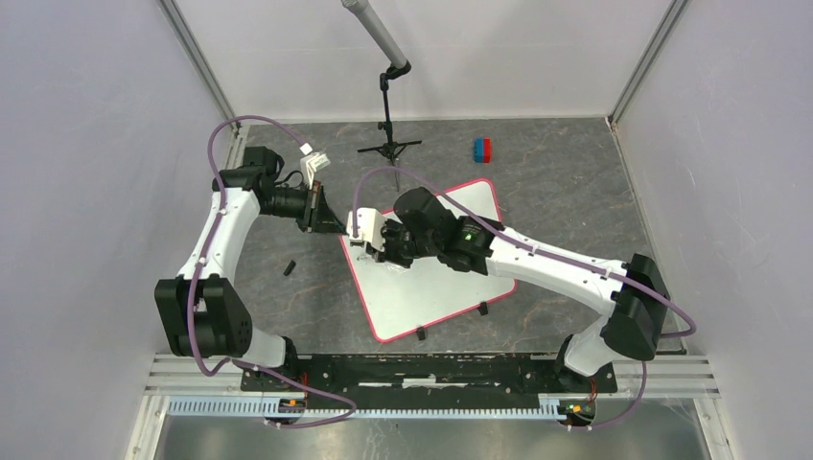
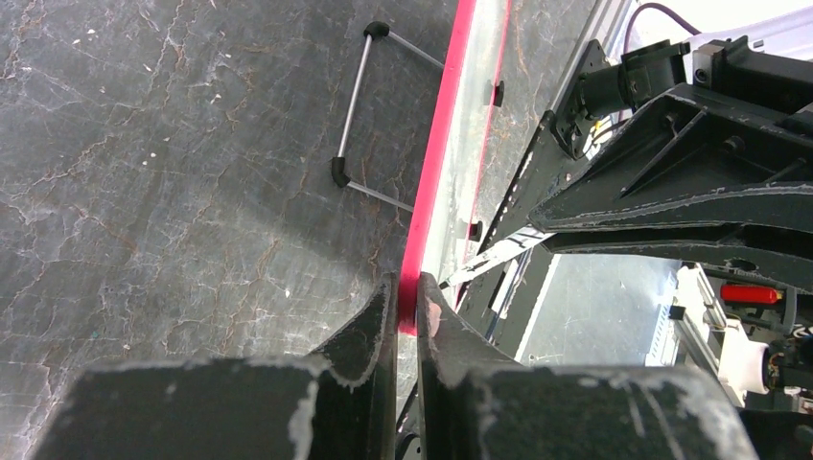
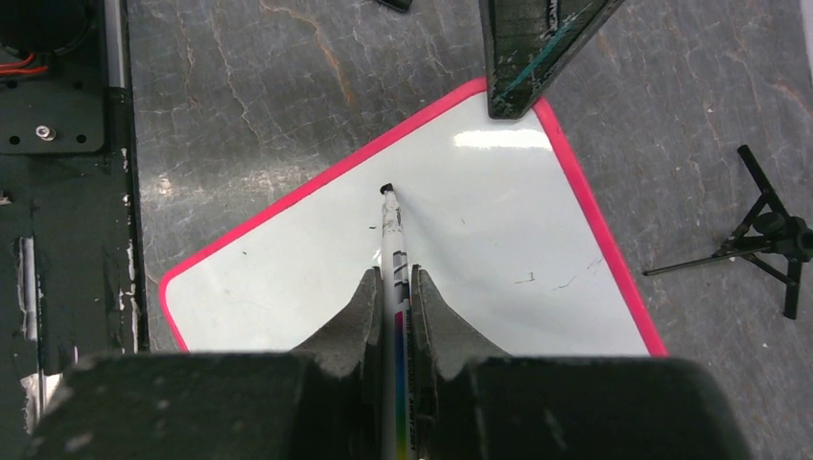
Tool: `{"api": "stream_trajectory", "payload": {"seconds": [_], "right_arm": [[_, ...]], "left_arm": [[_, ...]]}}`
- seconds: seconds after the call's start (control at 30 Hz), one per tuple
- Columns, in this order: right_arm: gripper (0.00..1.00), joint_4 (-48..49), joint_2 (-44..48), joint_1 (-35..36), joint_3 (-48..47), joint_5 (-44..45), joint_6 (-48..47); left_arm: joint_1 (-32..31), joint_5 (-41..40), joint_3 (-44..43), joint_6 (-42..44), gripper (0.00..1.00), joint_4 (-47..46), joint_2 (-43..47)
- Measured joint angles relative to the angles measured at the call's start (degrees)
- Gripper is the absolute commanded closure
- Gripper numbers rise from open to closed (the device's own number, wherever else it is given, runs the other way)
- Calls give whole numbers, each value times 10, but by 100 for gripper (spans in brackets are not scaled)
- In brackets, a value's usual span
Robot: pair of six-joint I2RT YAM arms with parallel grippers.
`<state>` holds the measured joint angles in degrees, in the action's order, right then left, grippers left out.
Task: Write a sentence on the whiteboard
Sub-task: Hold the whiteboard on the whiteboard stand, then write a sentence on the whiteboard.
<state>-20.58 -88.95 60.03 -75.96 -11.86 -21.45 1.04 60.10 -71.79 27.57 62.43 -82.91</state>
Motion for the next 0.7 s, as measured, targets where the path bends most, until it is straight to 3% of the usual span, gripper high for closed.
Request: {"api": "stream_trajectory", "payload": {"seconds": [0.7], "right_arm": [[100,2,-11,-35,-48,19,-5]], "left_arm": [[-3,-2,1,0,98,-7,-3]]}}
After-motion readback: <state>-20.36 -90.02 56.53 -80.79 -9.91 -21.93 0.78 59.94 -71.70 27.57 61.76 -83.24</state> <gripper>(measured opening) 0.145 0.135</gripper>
